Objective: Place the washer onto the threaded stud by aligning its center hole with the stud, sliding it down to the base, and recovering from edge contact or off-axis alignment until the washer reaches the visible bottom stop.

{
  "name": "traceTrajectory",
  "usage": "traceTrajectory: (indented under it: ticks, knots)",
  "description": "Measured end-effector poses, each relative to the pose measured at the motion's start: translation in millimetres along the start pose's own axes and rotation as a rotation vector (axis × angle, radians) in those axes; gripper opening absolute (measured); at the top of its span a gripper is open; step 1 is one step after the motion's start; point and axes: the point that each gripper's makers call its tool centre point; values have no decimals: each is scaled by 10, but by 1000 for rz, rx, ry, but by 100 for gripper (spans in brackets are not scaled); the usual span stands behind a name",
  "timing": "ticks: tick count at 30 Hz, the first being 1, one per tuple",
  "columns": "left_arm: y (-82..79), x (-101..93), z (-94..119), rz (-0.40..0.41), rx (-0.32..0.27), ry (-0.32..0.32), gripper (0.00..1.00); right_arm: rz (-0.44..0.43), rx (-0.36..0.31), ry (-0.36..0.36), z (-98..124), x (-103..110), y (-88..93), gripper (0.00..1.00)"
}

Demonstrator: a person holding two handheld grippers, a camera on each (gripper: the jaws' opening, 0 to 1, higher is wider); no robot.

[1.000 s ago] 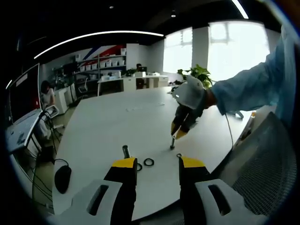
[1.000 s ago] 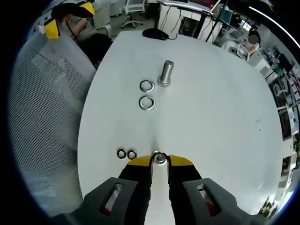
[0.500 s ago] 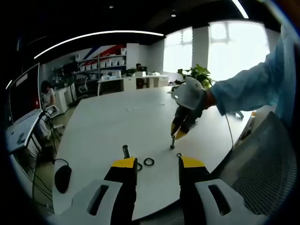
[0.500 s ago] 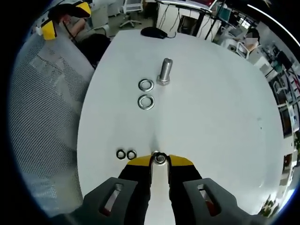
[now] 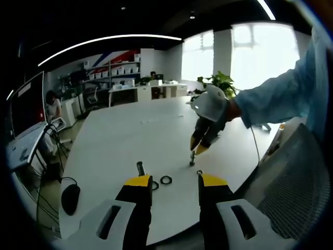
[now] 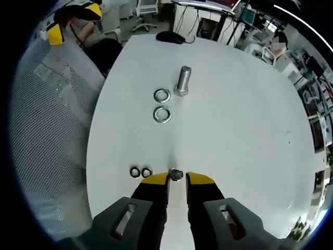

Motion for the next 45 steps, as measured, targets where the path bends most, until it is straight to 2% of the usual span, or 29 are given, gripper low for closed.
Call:
traceTrajectory:
  ticks: [3, 5, 19, 39, 45]
  knots:
    - [1, -3, -1, -1, 1, 1, 33, 4, -2, 5, 11, -8, -1, 13]
    - [-1, -2, -1, -1, 0, 1, 33, 6, 0, 2, 17, -9, 7, 9]
    - [-3, -2, -5, -1, -1, 3, 33, 17, 7, -3, 30, 5, 25, 8]
    - [9, -9, -8, -3, 6, 8, 33, 32, 50, -12, 86, 39, 140, 8]
    - [12, -5, -9, -3, 9, 6, 33, 7, 44, -6, 75, 41, 114, 9]
Point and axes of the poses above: the point that each gripper's makers call its tool centre point, and the gripper's own axes: z roughly backward along the fingers, x roughly to its left, y roughly out of its underside, and after that the axes turned 7 degrees about -x, right-handed
